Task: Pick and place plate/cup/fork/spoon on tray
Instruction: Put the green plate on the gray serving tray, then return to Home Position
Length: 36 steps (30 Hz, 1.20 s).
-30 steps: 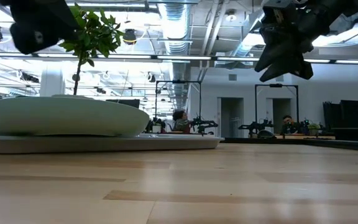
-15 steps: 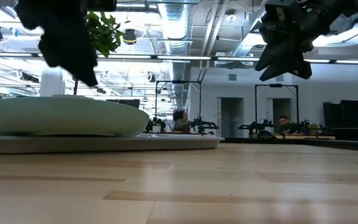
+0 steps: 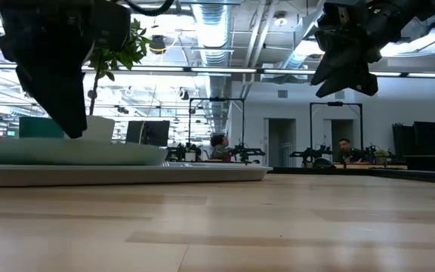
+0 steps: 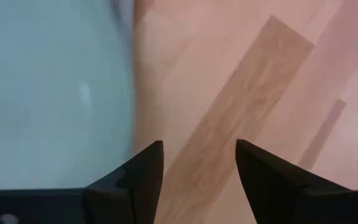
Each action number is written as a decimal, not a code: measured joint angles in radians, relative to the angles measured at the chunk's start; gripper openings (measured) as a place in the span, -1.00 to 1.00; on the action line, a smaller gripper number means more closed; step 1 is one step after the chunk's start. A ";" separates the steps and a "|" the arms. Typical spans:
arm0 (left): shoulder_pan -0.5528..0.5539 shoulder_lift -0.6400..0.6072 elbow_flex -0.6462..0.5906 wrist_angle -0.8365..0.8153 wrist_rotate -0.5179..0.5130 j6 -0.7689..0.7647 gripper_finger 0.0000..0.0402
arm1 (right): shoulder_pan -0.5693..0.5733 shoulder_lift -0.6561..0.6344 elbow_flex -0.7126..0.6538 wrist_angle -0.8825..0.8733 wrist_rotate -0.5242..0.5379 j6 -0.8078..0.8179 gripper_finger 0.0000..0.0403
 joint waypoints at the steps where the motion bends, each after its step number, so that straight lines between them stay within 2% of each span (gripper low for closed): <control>1: 0.000 0.000 0.000 0.012 0.006 0.001 -0.09 | 0.000 0.000 0.000 0.000 0.000 0.000 -0.20; 8: -0.010 -0.002 0.001 0.134 0.077 0.024 -0.15 | 0.000 0.000 0.000 0.000 -0.001 -0.004 -0.20; 13: -0.009 -0.079 0.047 0.114 0.040 -0.001 -0.17 | -0.005 -0.008 0.003 0.057 -0.026 -0.011 -0.20; 20: 0.007 -0.299 0.131 0.099 -0.167 0.174 -0.17 | -0.058 -0.095 0.145 0.075 -0.055 -0.209 -0.20; 23: 0.006 -0.376 0.155 0.099 -0.192 0.260 -0.17 | -0.066 -0.143 0.221 0.066 -0.054 -0.284 -0.20; 25: 0.006 -0.430 0.164 0.101 -0.207 0.359 -0.17 | -0.071 -0.177 0.258 0.047 -0.054 -0.419 -0.20; 27: 0.006 -0.475 0.164 0.105 -0.212 0.389 -0.17 | -0.075 -0.208 0.285 -0.020 -0.057 -0.495 -0.20; 29: 0.003 -0.505 0.161 0.104 -0.280 0.416 -0.17 | -0.071 -0.244 0.288 -0.081 -0.057 -0.527 -0.20; 32: -0.013 -0.564 0.121 0.107 -0.471 0.405 -0.17 | -0.056 -0.302 0.246 -0.007 -0.056 -0.579 -0.20; 34: -0.014 -0.614 0.065 0.133 -0.517 0.379 -0.17 | -0.064 -0.349 0.192 0.071 -0.061 -0.570 -0.20; 36: -0.015 -0.672 -0.031 0.209 -0.517 0.364 -0.17 | -0.084 -0.407 0.122 0.115 -0.058 -0.550 -0.20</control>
